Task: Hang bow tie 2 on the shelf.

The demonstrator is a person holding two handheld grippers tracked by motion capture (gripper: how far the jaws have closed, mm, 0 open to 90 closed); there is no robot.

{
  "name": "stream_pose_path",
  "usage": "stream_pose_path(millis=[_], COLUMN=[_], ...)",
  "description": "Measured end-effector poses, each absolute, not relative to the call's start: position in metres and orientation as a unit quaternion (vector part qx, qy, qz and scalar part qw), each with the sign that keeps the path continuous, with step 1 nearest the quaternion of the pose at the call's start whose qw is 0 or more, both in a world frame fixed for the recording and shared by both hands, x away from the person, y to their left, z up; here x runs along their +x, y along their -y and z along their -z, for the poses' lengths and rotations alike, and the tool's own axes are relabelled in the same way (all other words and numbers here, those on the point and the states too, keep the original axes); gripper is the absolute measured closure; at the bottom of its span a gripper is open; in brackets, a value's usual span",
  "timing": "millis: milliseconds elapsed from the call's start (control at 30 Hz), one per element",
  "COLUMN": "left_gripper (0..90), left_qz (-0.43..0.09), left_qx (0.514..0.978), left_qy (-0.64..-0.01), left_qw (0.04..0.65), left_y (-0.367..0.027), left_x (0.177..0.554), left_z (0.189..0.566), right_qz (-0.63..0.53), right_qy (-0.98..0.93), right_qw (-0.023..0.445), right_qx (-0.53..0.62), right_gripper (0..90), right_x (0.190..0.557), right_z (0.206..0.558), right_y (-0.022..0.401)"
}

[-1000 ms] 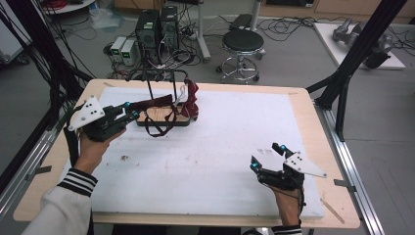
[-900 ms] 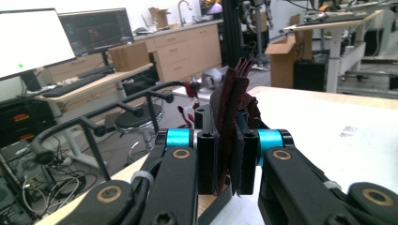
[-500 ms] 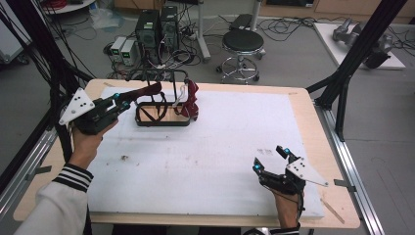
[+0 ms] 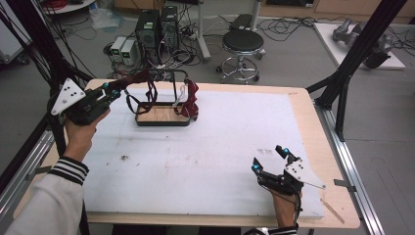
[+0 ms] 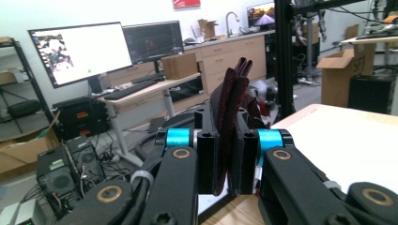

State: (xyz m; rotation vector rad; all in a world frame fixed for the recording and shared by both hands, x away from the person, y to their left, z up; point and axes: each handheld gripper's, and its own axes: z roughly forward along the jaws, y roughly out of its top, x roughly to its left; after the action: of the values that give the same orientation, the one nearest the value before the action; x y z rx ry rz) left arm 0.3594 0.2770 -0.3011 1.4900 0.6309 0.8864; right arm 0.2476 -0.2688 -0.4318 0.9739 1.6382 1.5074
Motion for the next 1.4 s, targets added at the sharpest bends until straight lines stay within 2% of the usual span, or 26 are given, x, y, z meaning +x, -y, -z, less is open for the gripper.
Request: stream_pose_path(millis=[900, 1400], left_gripper=[82.9, 82.9], left_qz=[-0.422, -0.436], left_qx=[0.614, 0.614], left_qy=[-0.325, -0.344], left_qw=[0.583, 0.561], left_y=[-0.296, -0.297], left_x=[0.377, 0.389], left_z=[0.307, 0.315], right_qz=[-0.583, -0.586], right_qy=[-0.627, -0.623], right_qw=[0.354, 0.354], right_qx=[0.376, 0.378], right_gripper=[10.6, 10.6], right_x=[0.249, 0.249], right_z=[0.438, 0.441], right_y=[0.267, 0.266])
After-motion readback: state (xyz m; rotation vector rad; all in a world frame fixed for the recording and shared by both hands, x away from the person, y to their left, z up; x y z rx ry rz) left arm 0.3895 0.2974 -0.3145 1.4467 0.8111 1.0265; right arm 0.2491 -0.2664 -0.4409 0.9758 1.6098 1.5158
